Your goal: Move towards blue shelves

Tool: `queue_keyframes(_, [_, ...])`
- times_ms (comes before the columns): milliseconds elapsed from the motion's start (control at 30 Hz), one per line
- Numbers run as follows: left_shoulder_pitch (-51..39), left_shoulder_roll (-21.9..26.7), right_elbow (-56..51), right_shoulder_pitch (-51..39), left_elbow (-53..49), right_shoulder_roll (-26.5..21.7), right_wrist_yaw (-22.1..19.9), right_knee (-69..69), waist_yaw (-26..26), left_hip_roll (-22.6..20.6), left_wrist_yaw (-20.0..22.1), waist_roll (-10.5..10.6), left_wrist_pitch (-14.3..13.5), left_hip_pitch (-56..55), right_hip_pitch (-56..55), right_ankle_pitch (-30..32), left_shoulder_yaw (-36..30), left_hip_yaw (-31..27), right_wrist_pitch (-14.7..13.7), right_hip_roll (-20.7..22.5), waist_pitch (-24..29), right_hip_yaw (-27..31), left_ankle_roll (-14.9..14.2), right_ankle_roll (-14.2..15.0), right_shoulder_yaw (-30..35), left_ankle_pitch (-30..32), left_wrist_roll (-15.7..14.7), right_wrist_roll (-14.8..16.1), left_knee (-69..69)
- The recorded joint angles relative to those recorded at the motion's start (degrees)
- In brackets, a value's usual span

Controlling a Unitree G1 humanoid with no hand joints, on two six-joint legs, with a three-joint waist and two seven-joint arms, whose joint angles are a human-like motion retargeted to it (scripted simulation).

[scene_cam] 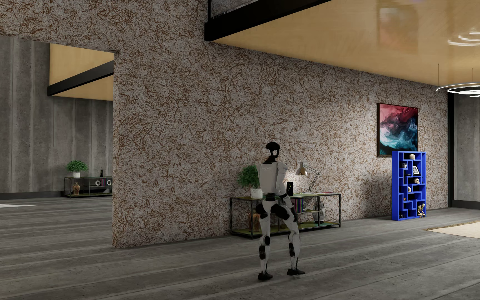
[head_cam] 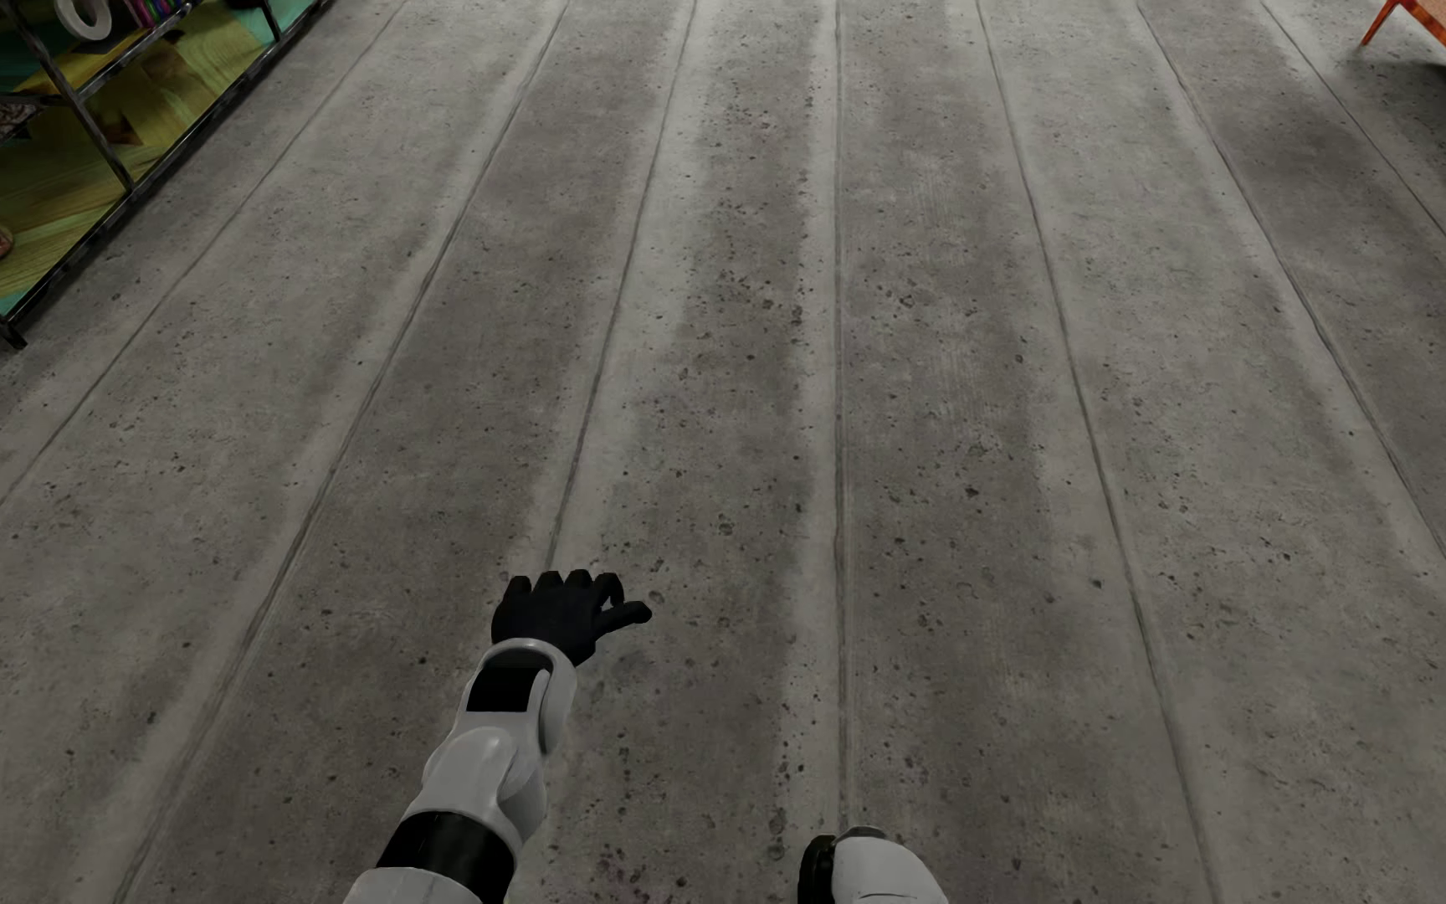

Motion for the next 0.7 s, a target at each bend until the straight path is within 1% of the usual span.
queue_keyframes(33, [-1.43,1.80,2.60,0.49,-2.19,-0.06,1.29,-14.18,-0.13,-0.59,-0.29,-0.08,0.33,2.69,1.09,0.86,-1.15,-0.16,1.01,3.50,0.05,2.24,-0.14,3.42,0.51,-1.84,-0.85,-1.23,-0.88])
queue_keyframes(67, [-2.13,3.68,5.12,0.78,-4.10,-0.53,3.38,-24.08,0.03,-1.35,-1.30,-0.15,0.26,5.24,1.31,-0.19,-2.11,0.29,1.81,6.51,0.21,3.98,-0.30,6.59,1.54,-4.03,-1.48,-3.09,-1.21])
queue_keyframes(100, [-1.98,5.59,7.06,1.02,-5.65,-0.89,5.20,-27.76,0.46,-1.99,-2.12,-0.30,0.47,8.00,0.56,-1.34,-2.40,1.39,1.86,8.57,0.42,1.84,-0.59,7.39,2.60,-5.94,-2.13,-5.04,-1.55])
queue_keyframes(133, [-1.19,7.21,7.99,1.34,-6.44,-0.80,5.73,-27.29,0.80,-2.35,-2.71,-0.34,1.64,10.45,-0.07,-1.58,-2.10,2.75,1.59,9.82,0.61,-2.76,-1.04,6.42,2.90,-7.16,-3.02,-6.41,-1.62])
queue_keyframes(167, [-0.20,8.31,7.90,2.00,-6.23,-0.19,5.43,-23.51,0.63,-2.40,-2.51,-0.15,2.87,12.41,-0.63,-2.07,-2.10,3.49,1.55,10.30,0.71,-6.93,-1.55,3.28,2.10,-7.61,-3.32,-6.87,-1.01])
queue_keyframes(200, [0.76,8.01,6.33,3.40,-4.66,1.04,3.52,-17.60,-0.02,-2.21,-1.88,0.26,4.50,13.98,-1.41,-3.54,-1.77,3.16,1.40,10.21,0.72,-7.89,-2.12,2.91,-0.35,-7.11,-4.19,-5.80,0.39])
queue_keyframes(233, [1.76,6.83,4.06,5.58,-1.72,3.28,0.77,-13.38,-0.94,-1.45,-1.29,0.85,6.96,15.58,-1.36,-2.83,-1.40,2.13,1.57,10.21,0.56,-8.01,-2.72,-2.16,-3.50,-4.66,-5.46,-3.78,2.65])
queue_keyframes(267, [3.13,5.18,1.76,7.92,2.09,5.53,-1.18,-10.60,-1.86,-0.43,-0.58,1.63,8.95,16.34,-0.67,1.34,-0.87,1.33,1.55,9.36,0.28,-8.92,-2.46,-8.21,-6.10,-0.50,-7.03,-1.74,5.65])
queue_keyframes(300, [4.98,3.41,0.44,9.60,6.28,7.44,-1.36,-5.92,-2.55,1.11,-0.60,2.63,11.67,15.48,-0.68,0.67,0.77,0.53,1.43,8.53,0.16,-10.00,-3.52,-9.33,-7.60,4.03,-9.19,0.13,11.45])
queue_keyframes(333, [7.41,2.01,0.68,10.23,10.24,8.34,-0.23,-0.62,-2.93,3.02,-1.55,3.69,15.19,12.71,-0.86,-3.62,2.25,0.62,1.84,8.02,0.18,-10.84,-6.43,-9.09,-7.71,9.92,-10.39,0.51,20.72])
queue_keyframes(367, [10.11,1.32,1.82,9.72,14.03,8.64,0.55,2.21,-3.04,5.78,-4.06,4.68,17.72,7.99,0.20,-7.33,1.68,0.84,2.77,8.09,0.22,-11.70,-12.70,-8.59,-7.11,14.86,-9.34,-0.41,32.59])
queue_keyframes(400, [12.85,0.82,3.60,8.18,16.42,8.60,0.78,3.26,-2.77,8.52,-6.65,5.64,18.47,2.37,2.19,-10.32,0.40,0.36,3.86,8.46,0.25,-12.40,-15.16,-7.70,-6.25,20.82,-7.59,-1.90,43.87])
queue_keyframes(433, [16.05,0.99,5.30,6.20,17.44,8.49,0.05,2.69,-2.14,10.35,-7.98,6.51,18.31,-3.87,5.02,-12.43,-1.53,-1.13,4.43,9.25,0.25,-12.93,-14.41,-6.86,-5.30,20.59,-4.65,-3.66,52.80])
queue_keyframes(467, [19.76,1.18,5.74,4.10,16.93,8.64,-2.67,0.93,-1.21,12.40,-7.81,7.24,17.58,-10.27,8.31,-13.75,-2.74,-2.45,4.22,10.15,0.20,-13.21,-12.63,-6.03,-5.32,16.87,-2.00,-4.29,59.42])
queue_keyframes(500, [24.19,0.59,5.42,1.96,14.63,8.86,-6.66,-1.23,-0.02,14.53,-6.32,7.83,17.47,-16.21,11.82,-14.85,-0.91,-3.48,3.35,11.19,0.12,-12.89,-11.20,-5.25,-5.82,15.41,-2.21,-3.82,63.19])
queue_keyframes(533, [28.79,-0.65,5.20,-0.34,11.66,8.61,-9.09,-3.60,1.31,16.67,-4.60,8.25,17.32,-21.73,15.30,-15.79,2.80,-4.32,2.15,12.28,0.00,-12.08,-11.32,-4.59,-5.31,15.36,-4.79,-3.42,64.04])
queue_keyframes(567, [33.27,-2.09,5.81,-3.07,8.63,7.64,-9.32,-5.48,2.70,18.70,-4.52,8.53,17.28,-26.62,18.50,-16.95,6.07,-4.76,0.74,13.24,-0.08,-10.94,-9.74,-3.97,-3.84,15.24,-7.81,-3.69,62.15])
queue_keyframes(600, [36.95,-3.20,5.86,-6.06,6.48,6.08,-7.28,-7.02,4.04,20.27,-4.83,8.70,16.77,-30.89,21.59,-18.39,9.25,-4.93,-0.49,13.96,-0.14,-9.76,-8.33,-3.38,-1.74,13.55,-11.19,-4.21,58.08])
queue_keyframes(633, [39.91,-3.83,5.52,-9.19,5.26,4.42,-4.62,-8.19,5.23,21.55,-5.25,8.79,15.99,-34.42,24.51,-19.98,11.56,-4.64,-1.84,14.54,-0.14,-8.65,-6.22,-2.82,0.47,13.10,-13.71,-4.59,51.55])
queue_keyframes(667, [41.81,-3.88,5.02,-12.30,5.34,2.57,-2.63,-9.80,6.15,22.63,-6.60,8.87,15.47,-36.66,27.55,-21.42,12.45,-3.73,-3.52,15.05,-0.12,-7.85,-6.89,-2.27,2.73,13.30,-14.43,-4.94,42.17])
queue_keyframes(700, [42.78,-3.69,4.57,-15.52,5.95,0.76,-1.84,-11.83,6.88,22.75,-7.51,8.99,14.83,-37.55,30.68,-22.68,12.72,-2.91,-4.62,15.67,-0.10,-7.47,-6.40,-1.71,4.89,14.94,-14.18,-5.52,29.71])
